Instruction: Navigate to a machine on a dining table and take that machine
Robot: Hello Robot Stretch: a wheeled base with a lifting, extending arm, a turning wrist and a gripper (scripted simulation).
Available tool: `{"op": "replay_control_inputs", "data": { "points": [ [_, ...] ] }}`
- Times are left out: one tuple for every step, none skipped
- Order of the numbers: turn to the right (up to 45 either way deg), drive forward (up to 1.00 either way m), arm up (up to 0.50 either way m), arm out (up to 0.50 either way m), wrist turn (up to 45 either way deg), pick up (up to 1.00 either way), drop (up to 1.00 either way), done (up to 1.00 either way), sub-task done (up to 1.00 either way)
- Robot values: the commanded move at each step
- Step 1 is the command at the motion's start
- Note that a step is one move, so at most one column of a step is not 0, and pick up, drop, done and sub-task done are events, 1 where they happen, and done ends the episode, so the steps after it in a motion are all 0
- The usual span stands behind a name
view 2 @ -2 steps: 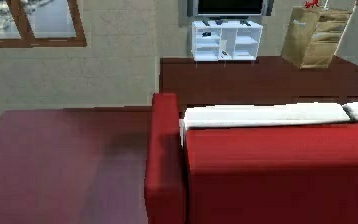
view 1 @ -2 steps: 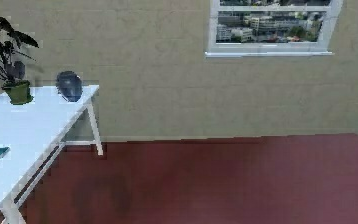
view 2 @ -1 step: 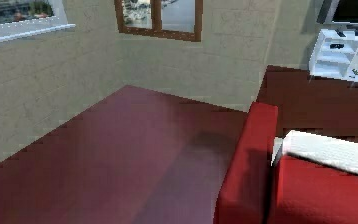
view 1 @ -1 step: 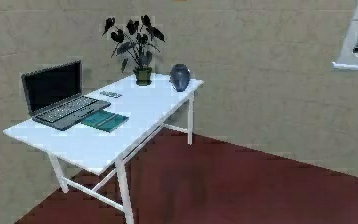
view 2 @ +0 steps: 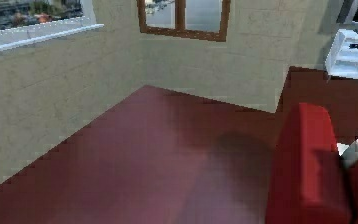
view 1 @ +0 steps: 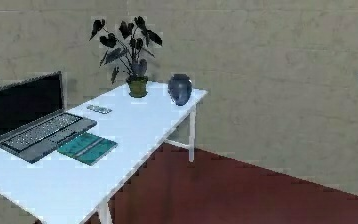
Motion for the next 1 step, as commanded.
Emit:
{"op": "replay_control_inputs", "data": {
  "points": [
    [-24.0, 0.00, 0.00, 0.00, 0.0, 0.00, 0.00, 0.00, 0.00]
  ]
}}
